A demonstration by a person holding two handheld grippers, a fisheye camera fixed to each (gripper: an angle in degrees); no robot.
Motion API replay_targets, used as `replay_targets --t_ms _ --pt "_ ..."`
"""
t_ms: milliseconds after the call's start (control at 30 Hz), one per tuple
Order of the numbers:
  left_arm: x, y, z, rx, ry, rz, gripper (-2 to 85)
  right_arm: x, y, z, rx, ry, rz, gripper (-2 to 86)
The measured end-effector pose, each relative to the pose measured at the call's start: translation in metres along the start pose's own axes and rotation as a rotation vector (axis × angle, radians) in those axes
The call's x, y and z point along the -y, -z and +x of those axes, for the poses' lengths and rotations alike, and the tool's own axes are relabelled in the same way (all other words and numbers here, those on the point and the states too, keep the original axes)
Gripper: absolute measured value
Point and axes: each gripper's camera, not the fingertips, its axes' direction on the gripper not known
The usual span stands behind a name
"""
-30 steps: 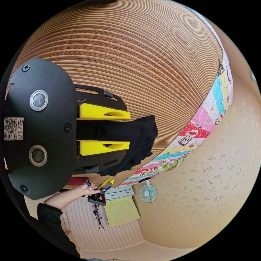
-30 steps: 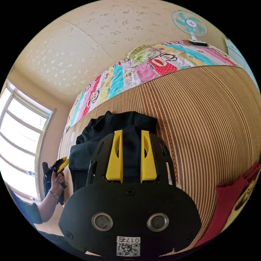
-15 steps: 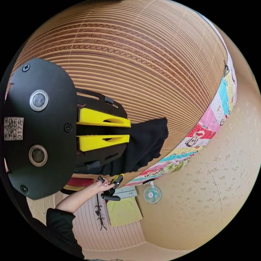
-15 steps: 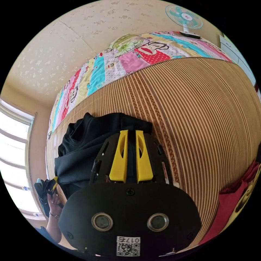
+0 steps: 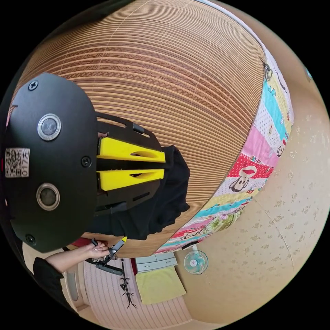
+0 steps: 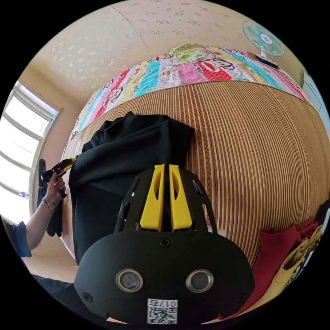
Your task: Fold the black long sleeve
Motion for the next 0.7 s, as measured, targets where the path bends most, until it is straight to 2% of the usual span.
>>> replay_targets --t_ms 233,433,567,700 --pt "-0.004 0.007 -0.026 -0.145 0.050 0.031 0.7 -0.009 0.069 0.012 0.212 -0.119 0.101 2.6" --pt "-0.010 -0.009 -0.024 -0.132 0.029 0.015 3.4 -0.018 0.014 0.002 0.059 -0.053 -0.164 5.3" --pt "-0.018 -0.002 -0.023 -0.156 0.042 0.040 7.0 -0.004 0.046 -0.016 -0.001 -0.072 -0.057 8.1" --pt "-0.035 0.006 -0.018 -0.149 0.061 0.067 9.3 0.031 0.046 -0.050 -0.052 0.025 0.007 8.7"
